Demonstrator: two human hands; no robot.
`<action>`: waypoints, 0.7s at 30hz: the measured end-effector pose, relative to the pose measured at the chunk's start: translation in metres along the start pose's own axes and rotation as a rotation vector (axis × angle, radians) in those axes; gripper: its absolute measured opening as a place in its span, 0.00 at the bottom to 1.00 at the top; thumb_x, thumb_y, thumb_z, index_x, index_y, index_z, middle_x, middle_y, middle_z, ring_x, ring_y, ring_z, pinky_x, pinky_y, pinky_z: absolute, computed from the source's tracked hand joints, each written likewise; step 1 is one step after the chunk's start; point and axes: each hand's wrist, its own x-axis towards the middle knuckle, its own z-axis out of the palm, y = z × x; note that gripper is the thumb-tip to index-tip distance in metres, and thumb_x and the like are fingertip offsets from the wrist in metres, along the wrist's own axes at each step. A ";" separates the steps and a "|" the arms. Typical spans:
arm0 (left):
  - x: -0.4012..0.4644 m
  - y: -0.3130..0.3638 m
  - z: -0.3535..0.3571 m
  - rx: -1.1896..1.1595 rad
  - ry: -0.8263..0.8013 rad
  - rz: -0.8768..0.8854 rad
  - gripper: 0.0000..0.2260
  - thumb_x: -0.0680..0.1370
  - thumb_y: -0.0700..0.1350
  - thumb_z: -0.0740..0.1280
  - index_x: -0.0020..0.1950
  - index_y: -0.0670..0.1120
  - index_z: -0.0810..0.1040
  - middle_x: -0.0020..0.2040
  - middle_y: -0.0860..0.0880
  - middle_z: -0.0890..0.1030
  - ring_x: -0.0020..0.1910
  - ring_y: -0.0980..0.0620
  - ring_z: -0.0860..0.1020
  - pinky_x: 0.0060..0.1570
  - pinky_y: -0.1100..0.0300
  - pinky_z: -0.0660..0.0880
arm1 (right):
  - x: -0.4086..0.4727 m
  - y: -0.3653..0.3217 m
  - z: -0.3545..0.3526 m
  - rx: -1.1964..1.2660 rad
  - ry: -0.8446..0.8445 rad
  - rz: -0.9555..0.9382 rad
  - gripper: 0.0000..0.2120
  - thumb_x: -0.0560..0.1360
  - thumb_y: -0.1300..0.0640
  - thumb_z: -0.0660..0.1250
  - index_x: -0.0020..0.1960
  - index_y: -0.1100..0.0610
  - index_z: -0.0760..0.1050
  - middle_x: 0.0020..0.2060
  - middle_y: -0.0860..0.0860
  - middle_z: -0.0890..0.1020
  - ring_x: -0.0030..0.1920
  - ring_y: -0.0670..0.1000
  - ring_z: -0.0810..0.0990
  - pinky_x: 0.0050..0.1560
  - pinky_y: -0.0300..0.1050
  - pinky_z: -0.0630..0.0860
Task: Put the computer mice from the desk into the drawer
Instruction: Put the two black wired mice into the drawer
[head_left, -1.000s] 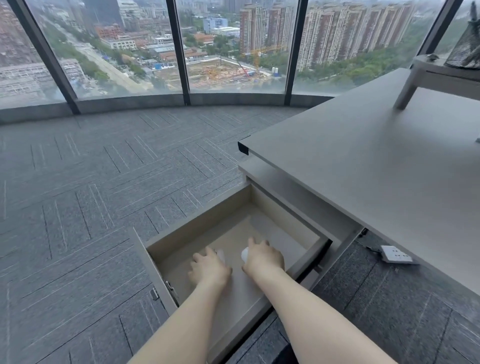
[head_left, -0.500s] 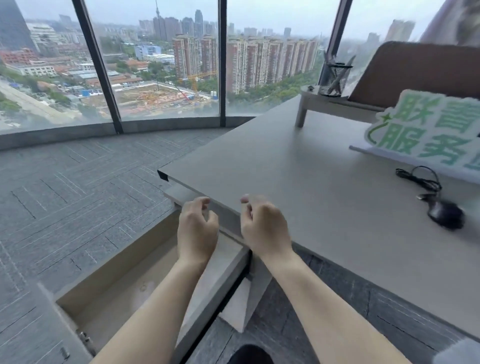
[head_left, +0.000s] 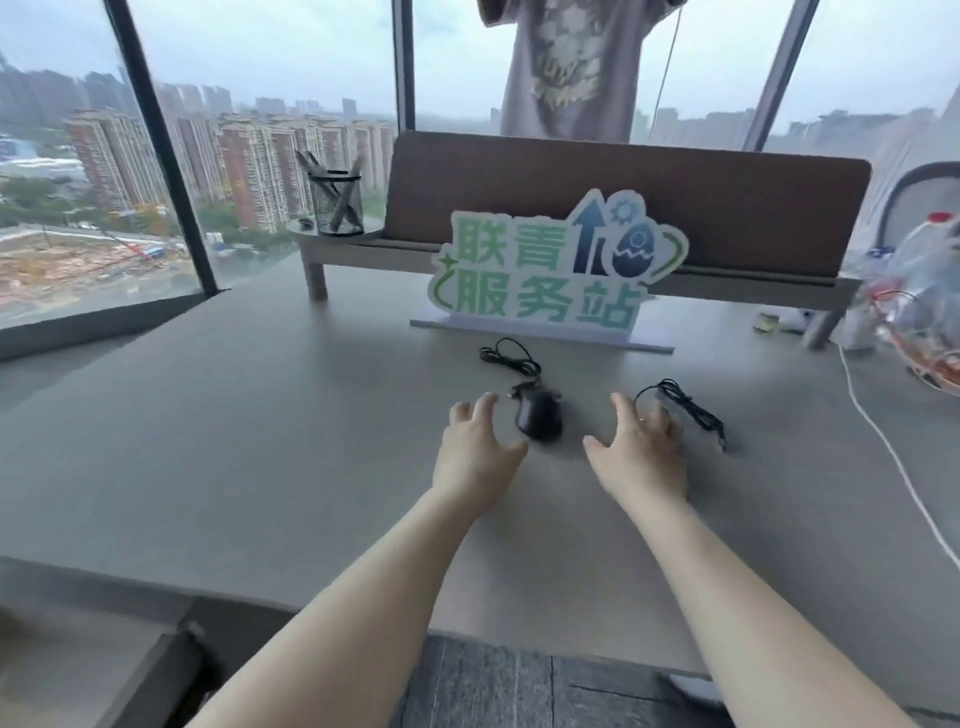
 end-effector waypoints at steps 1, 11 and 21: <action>0.008 0.010 0.013 0.019 -0.011 -0.001 0.31 0.74 0.54 0.66 0.76 0.55 0.60 0.75 0.46 0.62 0.69 0.42 0.68 0.62 0.52 0.71 | 0.007 0.011 0.003 -0.013 -0.039 0.027 0.32 0.75 0.44 0.66 0.74 0.51 0.60 0.74 0.63 0.61 0.74 0.66 0.58 0.71 0.59 0.62; 0.054 0.044 0.069 0.372 0.108 -0.025 0.21 0.72 0.53 0.66 0.63 0.51 0.69 0.61 0.40 0.75 0.62 0.37 0.70 0.57 0.48 0.67 | 0.017 0.042 0.021 0.099 0.061 -0.034 0.25 0.72 0.53 0.68 0.68 0.54 0.69 0.60 0.63 0.75 0.58 0.64 0.73 0.57 0.53 0.71; -0.017 0.018 -0.063 -0.190 0.510 0.037 0.24 0.70 0.49 0.68 0.66 0.50 0.68 0.59 0.45 0.73 0.59 0.44 0.73 0.55 0.56 0.70 | -0.037 -0.061 -0.041 0.560 0.219 -0.330 0.24 0.74 0.52 0.66 0.69 0.51 0.69 0.61 0.54 0.76 0.62 0.56 0.72 0.61 0.48 0.71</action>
